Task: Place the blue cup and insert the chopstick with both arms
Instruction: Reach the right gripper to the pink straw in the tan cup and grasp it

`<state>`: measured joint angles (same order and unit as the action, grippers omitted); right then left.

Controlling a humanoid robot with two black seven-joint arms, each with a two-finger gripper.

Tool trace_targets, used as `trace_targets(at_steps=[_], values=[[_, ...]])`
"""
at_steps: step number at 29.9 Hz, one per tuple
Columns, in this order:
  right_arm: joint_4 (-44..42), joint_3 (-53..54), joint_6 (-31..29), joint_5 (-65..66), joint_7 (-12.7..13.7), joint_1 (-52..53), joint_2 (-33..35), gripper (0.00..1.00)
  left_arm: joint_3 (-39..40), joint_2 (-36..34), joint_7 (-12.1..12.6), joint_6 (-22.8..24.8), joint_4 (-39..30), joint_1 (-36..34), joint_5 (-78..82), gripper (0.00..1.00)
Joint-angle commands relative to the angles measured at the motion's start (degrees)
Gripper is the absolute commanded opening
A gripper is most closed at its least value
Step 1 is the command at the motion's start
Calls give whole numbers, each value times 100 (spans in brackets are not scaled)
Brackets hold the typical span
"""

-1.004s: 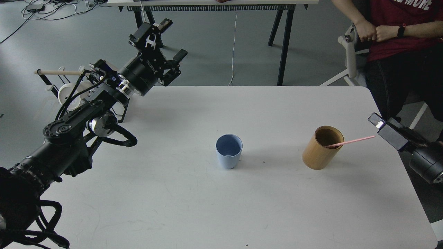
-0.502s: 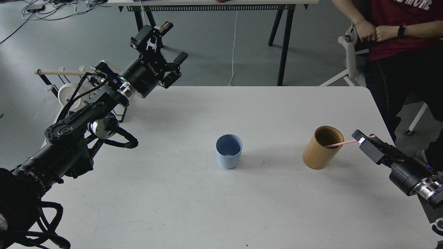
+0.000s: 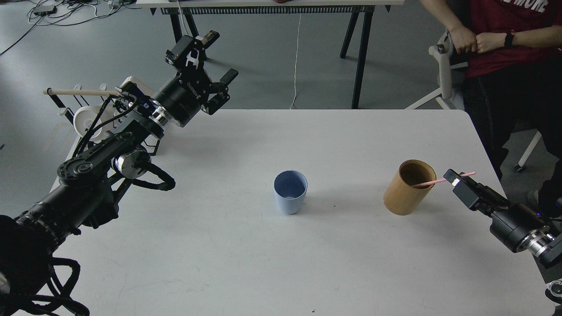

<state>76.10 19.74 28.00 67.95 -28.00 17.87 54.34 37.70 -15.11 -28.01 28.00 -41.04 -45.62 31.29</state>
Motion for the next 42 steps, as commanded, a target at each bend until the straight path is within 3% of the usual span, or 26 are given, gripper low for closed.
trace_targets(at_steps=[1,16,30,42], values=[[-7,-23,0,-1,0,15,-2,39,0,0,1,0,0,0,0,99],[-157,-49,0,-9,0,50,-81,23,0,0,1,0,0,70,0,99],[-394,-58,0,-18,0,164,-274,22,0,44,1,0,17,88,-8,99],[-535,-75,0,-18,0,252,-441,14,0,70,1,0,35,88,-8,99]])
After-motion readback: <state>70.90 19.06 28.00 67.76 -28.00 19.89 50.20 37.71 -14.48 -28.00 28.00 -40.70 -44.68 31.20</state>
